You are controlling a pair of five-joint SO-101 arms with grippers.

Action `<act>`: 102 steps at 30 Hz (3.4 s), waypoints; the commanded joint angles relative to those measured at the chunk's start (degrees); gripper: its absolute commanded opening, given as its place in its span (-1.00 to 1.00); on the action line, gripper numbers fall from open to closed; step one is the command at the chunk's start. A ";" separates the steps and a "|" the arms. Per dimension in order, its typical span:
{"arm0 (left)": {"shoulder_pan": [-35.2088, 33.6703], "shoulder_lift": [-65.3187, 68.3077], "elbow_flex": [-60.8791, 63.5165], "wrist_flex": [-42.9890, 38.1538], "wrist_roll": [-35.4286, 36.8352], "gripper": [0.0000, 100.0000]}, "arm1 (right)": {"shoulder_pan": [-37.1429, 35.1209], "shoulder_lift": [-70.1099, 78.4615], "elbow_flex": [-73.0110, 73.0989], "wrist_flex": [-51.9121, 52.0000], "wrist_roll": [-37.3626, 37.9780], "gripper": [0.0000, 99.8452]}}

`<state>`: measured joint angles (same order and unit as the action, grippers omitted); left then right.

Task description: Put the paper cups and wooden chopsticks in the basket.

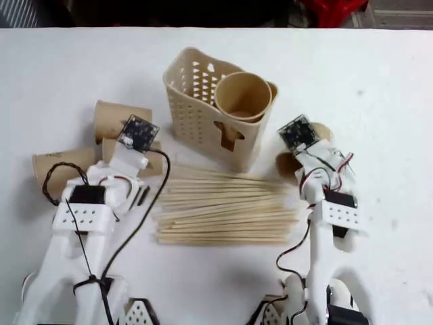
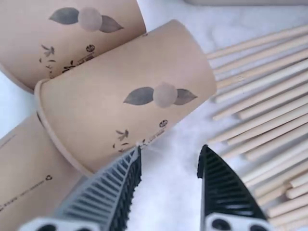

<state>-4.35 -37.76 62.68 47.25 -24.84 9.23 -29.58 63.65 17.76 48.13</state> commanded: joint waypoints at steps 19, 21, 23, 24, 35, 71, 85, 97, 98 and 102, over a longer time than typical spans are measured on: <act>-0.04 -1.63 -0.26 -1.05 0.79 -0.60 | 2.68 -18.68 -44.31 49.80 -23.47 -0.97; -0.04 -1.63 -0.26 -1.05 0.79 -0.60 | 0.40 -18.59 -49.32 50.95 -26.02 -0.97; -0.04 -1.63 -0.26 -1.05 0.79 -0.60 | -2.42 -18.59 -54.07 51.74 -28.40 -0.97; -0.04 -1.63 -0.26 -1.05 0.79 -0.60 | -3.82 -18.59 -56.18 52.09 -29.80 -0.97; -0.04 -1.63 -0.26 -1.05 0.79 -0.60 | -20.26 -15.34 -63.12 45.23 -40.70 -0.97; -0.04 -1.63 -0.26 -1.05 0.79 -0.60 | -20.53 21.93 -66.81 43.74 -43.69 -0.48; -0.04 -1.63 -0.26 -1.05 0.79 -0.60 | -18.51 33.10 -71.21 43.91 -43.87 -0.89; -0.04 -1.63 -0.26 -1.05 0.79 -0.60 | -17.98 44.88 -93.10 46.20 -33.32 -0.97; -0.04 -1.63 -0.26 -1.05 0.79 -0.60 | -17.89 46.29 -95.38 47.43 -32.79 -0.97; -0.04 -1.63 -0.26 -1.05 0.79 -0.60 | -17.71 52.44 -104.79 52.35 -32.35 -0.96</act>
<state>-4.35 -37.76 62.68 47.25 -24.84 -9.23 19.56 -30.42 66.90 14.46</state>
